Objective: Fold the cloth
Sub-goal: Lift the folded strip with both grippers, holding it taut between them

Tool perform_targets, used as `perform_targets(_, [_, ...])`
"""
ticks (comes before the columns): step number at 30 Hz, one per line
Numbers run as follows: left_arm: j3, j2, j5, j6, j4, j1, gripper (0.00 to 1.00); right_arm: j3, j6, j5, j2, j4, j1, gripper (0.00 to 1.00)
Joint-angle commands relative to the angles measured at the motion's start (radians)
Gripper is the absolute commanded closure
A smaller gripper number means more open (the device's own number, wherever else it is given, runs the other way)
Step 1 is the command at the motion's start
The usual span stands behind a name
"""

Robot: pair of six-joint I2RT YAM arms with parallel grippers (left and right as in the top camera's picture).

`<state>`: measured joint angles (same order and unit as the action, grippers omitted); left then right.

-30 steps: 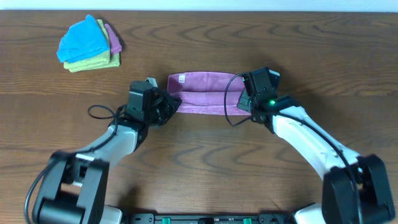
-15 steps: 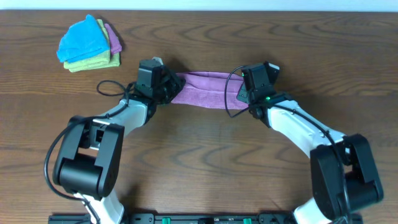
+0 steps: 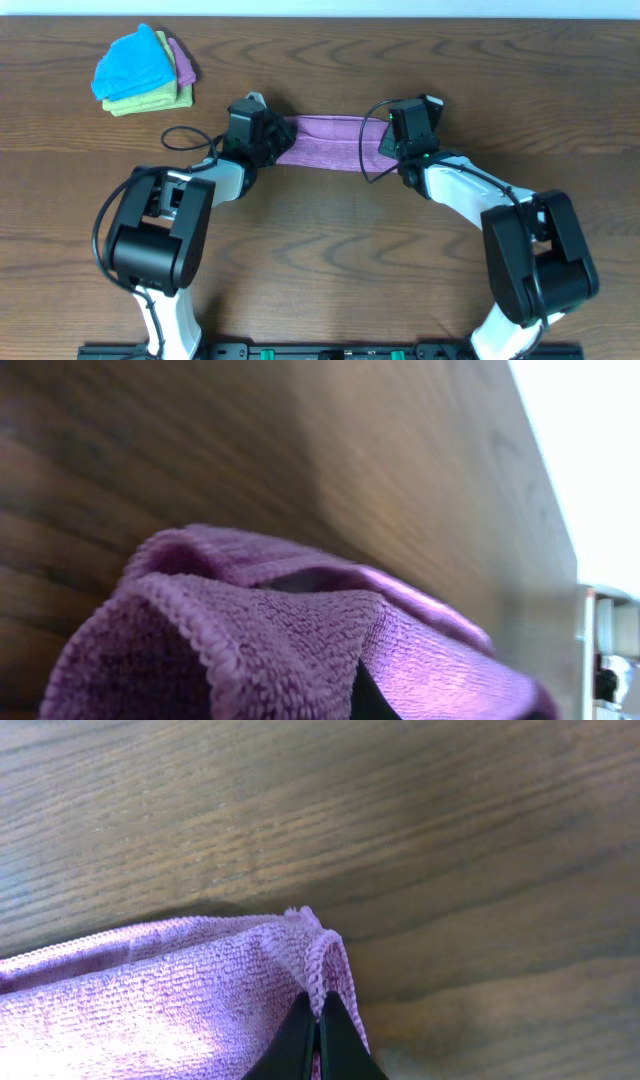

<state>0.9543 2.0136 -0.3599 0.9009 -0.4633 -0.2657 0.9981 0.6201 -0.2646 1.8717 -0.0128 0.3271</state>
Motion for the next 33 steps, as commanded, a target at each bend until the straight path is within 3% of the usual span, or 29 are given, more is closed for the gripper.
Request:
perform_targets(1, [0.029,0.031,0.075,-0.023,-0.009,0.016,0.94,-0.001,-0.034,-0.077,0.033,0.004,-0.032,0.99])
perform_targets(4, [0.031,0.04,0.081,-0.029,-0.009,0.016,0.94,-0.001,-0.034,-0.076,0.045,0.0,-0.032,0.98])
perform_targets(5, [0.031,0.04,0.081,-0.034,-0.009,0.017,0.93,-0.001,-0.034,-0.076,0.045,-0.002,-0.032,0.93])
perform_targets(6, [0.031,0.039,0.081,-0.034,-0.011,0.017,0.87,-0.001,-0.035,-0.076,0.045,-0.002,-0.032,0.82])
perform_targets(7, [0.031,0.039,0.079,-0.035,-0.018,0.018,0.75,-0.001,-0.035,-0.076,0.043,-0.002,-0.032,0.74])
perform_targets(10, [0.033,0.034,0.018,-0.084,-0.058,0.028,0.65,0.0,-0.06,-0.076,0.038,-0.002,-0.032,0.67])
perform_targets(14, [0.054,0.032,-0.045,-0.093,-0.057,0.047,0.36,0.002,-0.061,-0.076,0.012,-0.002,-0.032,0.48])
perform_targets(17, [0.069,0.032,-0.091,-0.093,-0.058,0.059,0.2,0.002,-0.061,-0.076,-0.025,-0.005,-0.032,0.45])
perform_targets(22, [0.091,0.018,-0.159,-0.094,-0.056,0.079,0.02,0.002,-0.061,-0.077,-0.098,-0.031,-0.032,0.45])
perform_targets(33, [0.092,-0.209,-0.135,-0.206,0.261,0.135,0.04,0.002,-0.01,-0.023,-0.196,-0.243,-0.03,0.45])
